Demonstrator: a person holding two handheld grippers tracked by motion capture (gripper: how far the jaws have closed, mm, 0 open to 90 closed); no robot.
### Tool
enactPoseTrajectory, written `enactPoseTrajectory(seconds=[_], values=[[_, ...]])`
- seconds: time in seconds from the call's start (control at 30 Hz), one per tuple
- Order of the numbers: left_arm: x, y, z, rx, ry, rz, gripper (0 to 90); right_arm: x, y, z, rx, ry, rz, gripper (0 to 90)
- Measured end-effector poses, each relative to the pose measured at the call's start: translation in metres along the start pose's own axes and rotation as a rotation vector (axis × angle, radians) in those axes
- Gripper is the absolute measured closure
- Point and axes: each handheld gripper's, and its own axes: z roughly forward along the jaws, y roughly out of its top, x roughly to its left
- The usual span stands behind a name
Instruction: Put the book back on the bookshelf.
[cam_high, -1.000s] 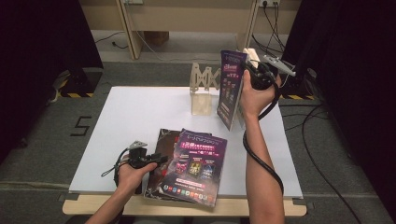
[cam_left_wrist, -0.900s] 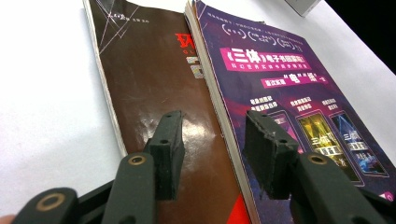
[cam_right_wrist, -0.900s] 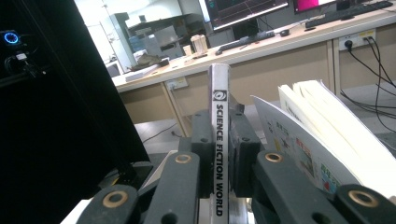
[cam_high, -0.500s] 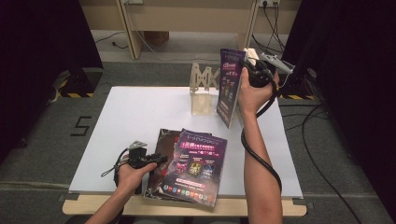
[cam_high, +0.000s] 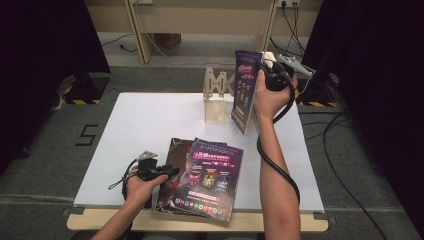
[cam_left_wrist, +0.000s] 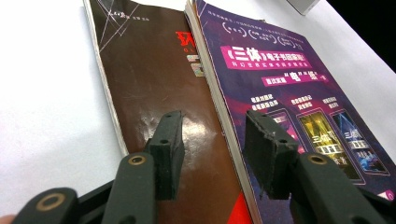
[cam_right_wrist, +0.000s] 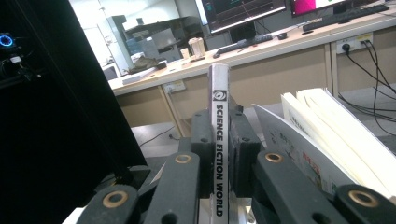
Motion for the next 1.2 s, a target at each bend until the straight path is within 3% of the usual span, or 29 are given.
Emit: enactPoseTrajectory(seconds=[0.5,0.73,0.9,1.2], values=[[0.001,0.000,0.000,0.000,-0.005,0.001,56.6,-0.003,-0.006,0.011,0.006,-0.030,0.008,83.3],[0.002,0.000,-0.001,-0.002,-0.001,0.000,56.6,-0.003,-0.017,0.016,0.018,-0.049,-0.020,83.2],[0.002,-0.001,0.000,0.000,-0.004,0.000,56.6,0.002,-0.023,0.008,0.000,-0.056,-0.071,83.0],[0.001,-0.002,0.000,0.002,0.000,0.001,56.6,0.000,-0.031,-0.013,0.000,-0.048,-0.112,82.9]])
